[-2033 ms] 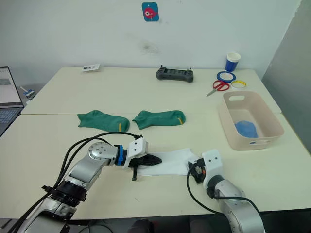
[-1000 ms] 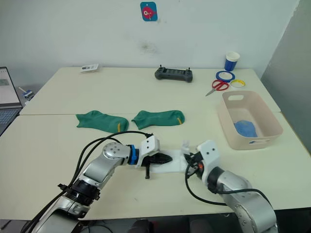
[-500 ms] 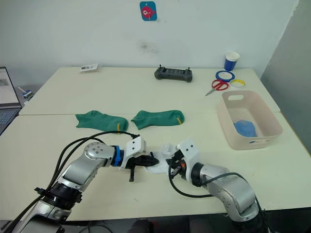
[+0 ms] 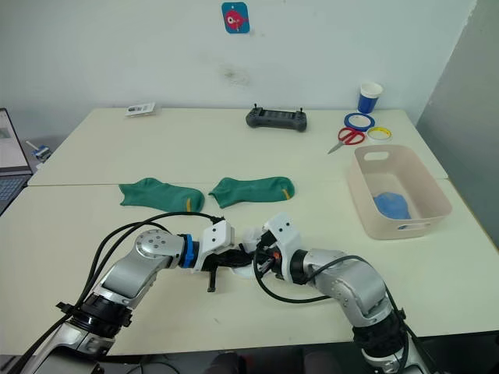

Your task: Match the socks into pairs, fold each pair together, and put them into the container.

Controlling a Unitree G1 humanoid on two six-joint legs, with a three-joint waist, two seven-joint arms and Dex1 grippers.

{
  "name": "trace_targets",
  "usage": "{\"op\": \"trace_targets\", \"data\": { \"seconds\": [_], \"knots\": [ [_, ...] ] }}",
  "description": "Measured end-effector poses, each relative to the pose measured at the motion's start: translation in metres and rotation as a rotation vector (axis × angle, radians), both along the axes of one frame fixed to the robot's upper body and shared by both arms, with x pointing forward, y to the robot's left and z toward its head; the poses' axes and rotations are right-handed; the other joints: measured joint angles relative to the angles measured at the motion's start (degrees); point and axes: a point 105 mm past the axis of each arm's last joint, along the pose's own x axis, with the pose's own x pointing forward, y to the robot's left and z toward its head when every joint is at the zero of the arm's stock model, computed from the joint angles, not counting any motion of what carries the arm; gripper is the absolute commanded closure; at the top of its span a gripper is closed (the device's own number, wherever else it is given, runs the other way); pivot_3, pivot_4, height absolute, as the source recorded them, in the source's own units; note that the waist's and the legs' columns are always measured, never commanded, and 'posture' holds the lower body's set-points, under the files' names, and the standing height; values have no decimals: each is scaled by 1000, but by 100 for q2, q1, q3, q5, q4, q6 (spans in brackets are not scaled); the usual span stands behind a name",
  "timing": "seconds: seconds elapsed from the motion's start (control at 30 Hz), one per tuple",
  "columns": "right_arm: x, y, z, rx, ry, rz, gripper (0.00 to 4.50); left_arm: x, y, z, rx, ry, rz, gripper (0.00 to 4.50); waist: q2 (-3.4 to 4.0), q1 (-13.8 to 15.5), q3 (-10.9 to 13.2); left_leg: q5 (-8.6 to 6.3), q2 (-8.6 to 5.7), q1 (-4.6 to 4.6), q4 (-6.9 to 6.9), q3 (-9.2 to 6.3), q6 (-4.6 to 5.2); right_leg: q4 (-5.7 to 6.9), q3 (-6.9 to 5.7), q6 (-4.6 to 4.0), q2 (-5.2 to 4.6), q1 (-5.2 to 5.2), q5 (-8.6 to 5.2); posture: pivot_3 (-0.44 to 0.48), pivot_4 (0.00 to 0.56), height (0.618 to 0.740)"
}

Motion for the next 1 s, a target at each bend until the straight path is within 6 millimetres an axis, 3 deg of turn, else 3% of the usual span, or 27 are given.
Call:
{"op": "trace_targets", "data": {
  "seconds": [0.23,0.33,0.5,0.6,0.67,0.77,0.9,1.0],
  "knots": [
    [3,2,-4,-22,12,2,4454,0,0,0,-1,0,1,4500,0,-5,0,0,0,0,0,0,0,0,0,0,0,0,0,0,150,740],
    [6,4,-5,-28,-4,-12,3753,1,8,4,-20,25,33,4500,2,-19,1,0,0,-1,-1,1,0,0,1,0,0,-4,0,0,150,740],
    [7,4,4,-20,-34,-13,1981,11,41,20,-34,26,167,4500,4,-17,4,0,2,-3,-2,-2,0,-1,-1,0,2,-5,0,0,150,740],
    [4,3,21,10,-62,3,951,19,55,24,-57,19,244,4500,4,-14,5,0,2,-6,-2,-2,0,-3,-1,1,1,-6,0,0,150,740],
    [1,0,31,28,-82,14,951,23,58,29,-76,11,268,4500,4,-8,9,0,2,-8,-2,-4,0,-4,-3,0,1,-6,0,0,150,740],
    [-5,-9,45,33,-138,31,951,32,53,52,-135,-42,261,4500,2,57,11,0,2,-15,1,-8,0,-6,-9,0,0,-7,0,0,150,740],
    [2,-35,37,-29,-171,-57,1877,29,37,75,-161,-90,153,4500,2,73,11,0,0,-14,-2,0,0,-10,-2,1,-1,-8,-1,0,150,740],
    [2,-50,21,-95,-164,-92,2986,21,18,77,-150,-86,40,4500,2,74,12,0,0,-14,-3,-1,0,-9,-4,0,0,-9,-1,0,150,740]
  ]
}}
